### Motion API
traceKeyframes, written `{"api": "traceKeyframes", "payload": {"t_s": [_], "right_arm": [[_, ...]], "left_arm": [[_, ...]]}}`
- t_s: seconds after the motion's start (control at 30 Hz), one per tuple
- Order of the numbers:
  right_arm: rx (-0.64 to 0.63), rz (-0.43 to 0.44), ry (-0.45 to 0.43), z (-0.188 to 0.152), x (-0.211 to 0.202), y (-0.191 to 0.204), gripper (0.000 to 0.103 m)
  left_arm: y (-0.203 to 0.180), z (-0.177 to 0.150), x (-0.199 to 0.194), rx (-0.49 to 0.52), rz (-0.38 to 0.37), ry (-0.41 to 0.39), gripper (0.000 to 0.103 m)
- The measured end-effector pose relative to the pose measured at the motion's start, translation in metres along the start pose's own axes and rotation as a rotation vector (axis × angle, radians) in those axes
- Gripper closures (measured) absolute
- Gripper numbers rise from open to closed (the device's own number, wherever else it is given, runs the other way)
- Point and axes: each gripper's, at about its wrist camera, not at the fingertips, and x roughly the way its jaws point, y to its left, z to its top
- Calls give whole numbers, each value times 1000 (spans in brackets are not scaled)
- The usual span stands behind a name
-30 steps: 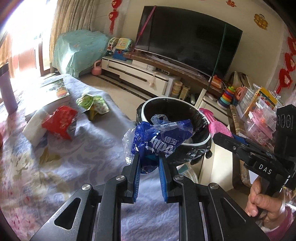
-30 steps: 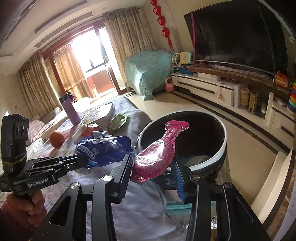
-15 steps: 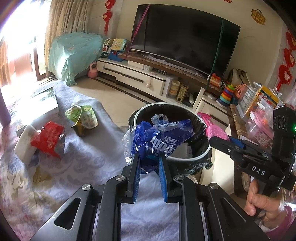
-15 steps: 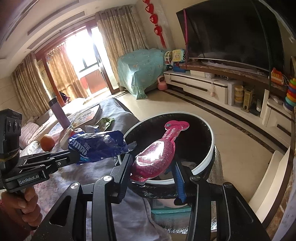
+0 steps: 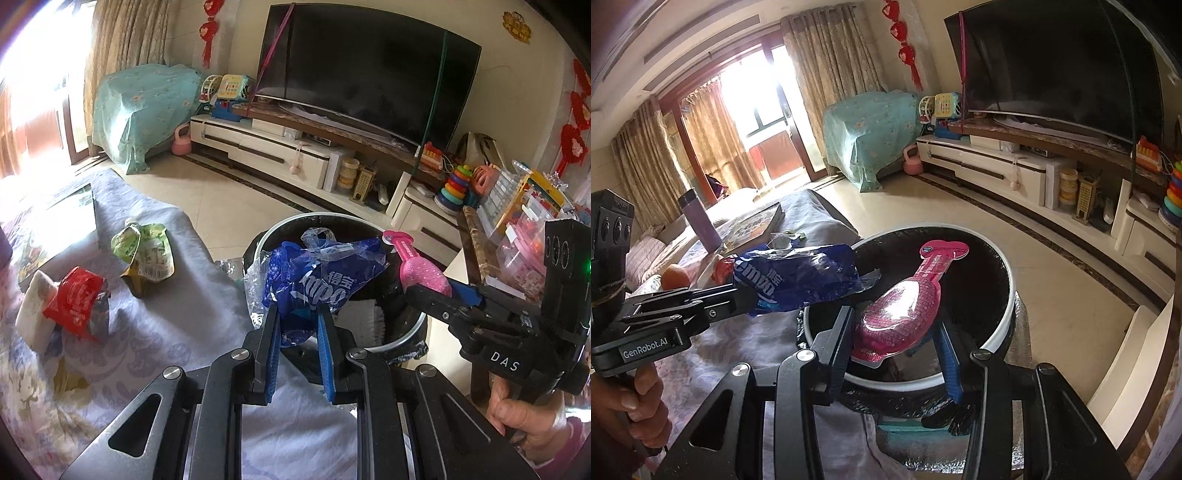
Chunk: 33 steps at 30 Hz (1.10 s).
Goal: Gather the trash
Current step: 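Carry the blue wrapper and pink hairbrush in both grippers over the bin, then open both grippers to drop the wrapper and hairbrush into the bin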
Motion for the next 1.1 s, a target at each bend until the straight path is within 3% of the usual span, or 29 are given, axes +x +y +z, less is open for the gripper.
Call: {"api": "traceKeyframes", "payload": {"t_s": [1.1], "right_arm": [[-21,-25,84,15,30,-13,59]], "left_arm": [[-9,25,50,31,2,52,85]]}}
